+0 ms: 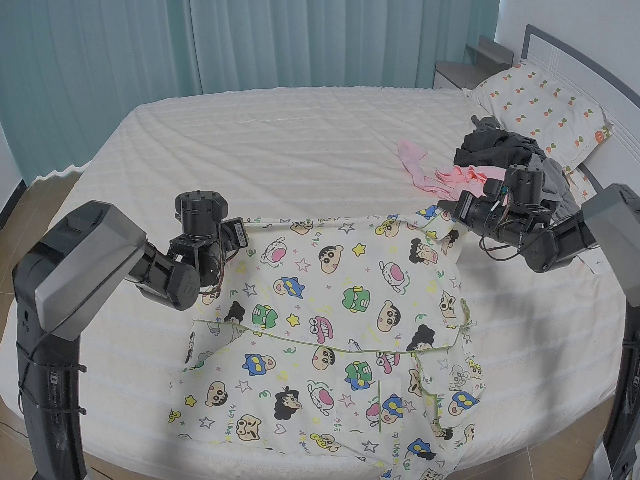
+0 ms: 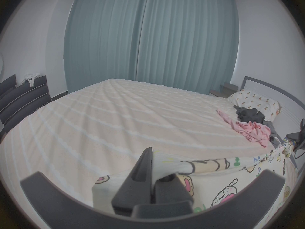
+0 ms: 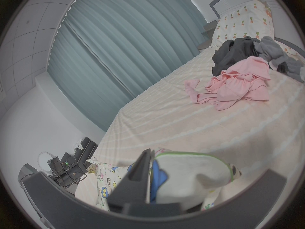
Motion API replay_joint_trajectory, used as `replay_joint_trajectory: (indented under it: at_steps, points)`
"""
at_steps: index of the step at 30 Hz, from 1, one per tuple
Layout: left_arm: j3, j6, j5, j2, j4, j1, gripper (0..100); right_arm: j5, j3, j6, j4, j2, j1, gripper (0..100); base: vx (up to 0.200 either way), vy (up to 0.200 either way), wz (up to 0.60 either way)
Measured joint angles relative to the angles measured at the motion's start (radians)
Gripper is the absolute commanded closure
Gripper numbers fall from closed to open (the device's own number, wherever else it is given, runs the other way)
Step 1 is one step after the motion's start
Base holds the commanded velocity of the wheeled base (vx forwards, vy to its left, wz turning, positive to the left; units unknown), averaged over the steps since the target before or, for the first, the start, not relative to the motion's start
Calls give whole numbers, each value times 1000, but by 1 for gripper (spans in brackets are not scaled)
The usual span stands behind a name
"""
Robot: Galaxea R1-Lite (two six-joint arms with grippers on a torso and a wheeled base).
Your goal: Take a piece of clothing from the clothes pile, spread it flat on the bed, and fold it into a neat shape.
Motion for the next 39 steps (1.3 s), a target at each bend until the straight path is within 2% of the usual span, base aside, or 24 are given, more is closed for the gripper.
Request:
replay_joint_trajectory:
  at_steps: [1,2,9,13,17,21,25,30,33,39]
  points:
    - [-17,0,2,20,0,5,100,-7,-25,1,2,24,2,0,0,0,0]
    - [-32,0,3,38,-1,8,0,-11,-46,3,4,44,5,0,0,0,0]
    - [-148,-1,26,158,-7,36,0,-40,-181,29,13,166,22,0,0,0,0]
    - [-207,0,49,204,-10,56,0,-67,-228,121,13,204,25,0,0,0,0]
    - [-253,1,61,227,-11,86,0,-74,-227,145,13,210,5,0,0,0,0]
    - [-267,1,61,220,8,112,0,-54,-159,144,17,184,-31,0,0,0,0]
    - [-267,-2,56,187,63,140,0,0,-47,128,16,137,-65,0,0,0,0]
    - [-227,-38,19,111,135,176,0,149,143,40,17,56,-129,0,0,0,0]
    - [-143,-68,-44,38,166,190,0,228,261,-30,17,9,-171,0,0,0,0]
    - [121,-147,-187,-132,199,206,0,327,407,-160,20,-39,-231,0,0,0,0]
